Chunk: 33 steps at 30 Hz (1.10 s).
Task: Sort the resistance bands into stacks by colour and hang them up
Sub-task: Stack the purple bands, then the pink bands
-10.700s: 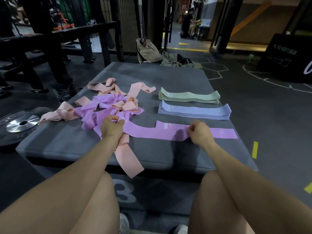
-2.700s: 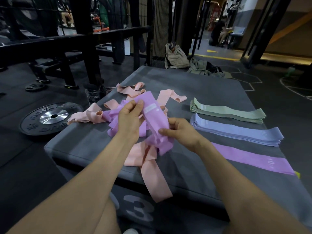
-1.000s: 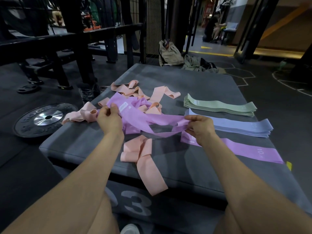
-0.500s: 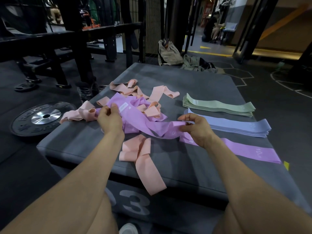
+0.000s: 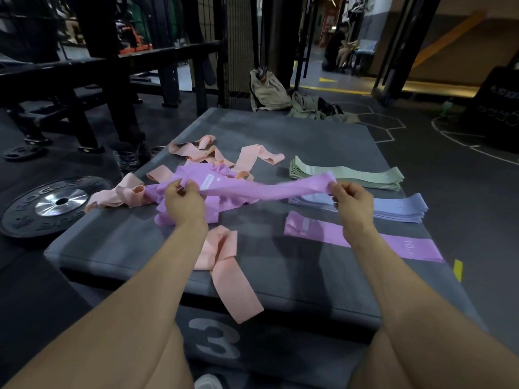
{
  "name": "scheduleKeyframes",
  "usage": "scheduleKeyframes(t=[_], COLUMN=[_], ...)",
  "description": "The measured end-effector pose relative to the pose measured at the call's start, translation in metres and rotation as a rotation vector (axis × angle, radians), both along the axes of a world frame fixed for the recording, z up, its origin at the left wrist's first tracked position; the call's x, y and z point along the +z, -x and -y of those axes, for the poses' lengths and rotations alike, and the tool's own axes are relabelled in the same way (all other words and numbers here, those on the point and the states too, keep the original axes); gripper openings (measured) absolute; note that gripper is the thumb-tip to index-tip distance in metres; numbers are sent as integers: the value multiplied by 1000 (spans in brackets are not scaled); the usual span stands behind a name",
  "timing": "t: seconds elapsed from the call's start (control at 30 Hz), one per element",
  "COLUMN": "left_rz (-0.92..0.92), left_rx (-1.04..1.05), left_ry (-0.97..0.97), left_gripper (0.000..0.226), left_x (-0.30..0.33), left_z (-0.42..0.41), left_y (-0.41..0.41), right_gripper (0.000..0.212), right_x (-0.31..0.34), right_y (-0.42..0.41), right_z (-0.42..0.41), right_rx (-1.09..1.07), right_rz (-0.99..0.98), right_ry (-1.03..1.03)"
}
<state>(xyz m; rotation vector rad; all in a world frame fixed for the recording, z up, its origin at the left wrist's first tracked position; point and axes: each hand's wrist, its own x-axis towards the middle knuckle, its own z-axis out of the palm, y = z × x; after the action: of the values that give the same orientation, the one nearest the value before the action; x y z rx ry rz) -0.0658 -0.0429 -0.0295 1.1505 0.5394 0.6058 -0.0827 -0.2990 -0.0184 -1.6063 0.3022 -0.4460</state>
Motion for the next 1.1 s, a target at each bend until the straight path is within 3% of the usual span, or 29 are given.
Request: scheduleKeyframes(t=[0.1, 0.17, 0.23, 0.43, 0.63, 0.87, 1.1], left_rz=[-23, -49, -55, -44, -168, -327, -451], left_rx=[-53, -85, -146, -348, -413, -447, -541], left_ry=[34, 4, -3, -21, -306, -587, -754], left_gripper=[11, 26, 24, 22, 8, 24, 10], left_x=[-4, -10, -6, -3, -13, -26, -35], left_z=[13, 25, 45, 108, 147, 160, 155], left_y=[-3, -9, -7, -1, -1, 0, -1], right_gripper=[27, 28, 27, 24, 5, 11, 13], right_x=[-1, -2, -4, -14, -30, -42, -51], right_y=[6, 11, 17, 44, 64, 67, 63], right_z=[20, 33, 49, 112, 159, 176, 176], right_rx=[-77, -107, -128, -297, -382, -389, -366], right_rz=[-9, -28, -43, -101, -218, -343, -405], right_ry=[-28, -25, -14, 148, 296, 367, 431])
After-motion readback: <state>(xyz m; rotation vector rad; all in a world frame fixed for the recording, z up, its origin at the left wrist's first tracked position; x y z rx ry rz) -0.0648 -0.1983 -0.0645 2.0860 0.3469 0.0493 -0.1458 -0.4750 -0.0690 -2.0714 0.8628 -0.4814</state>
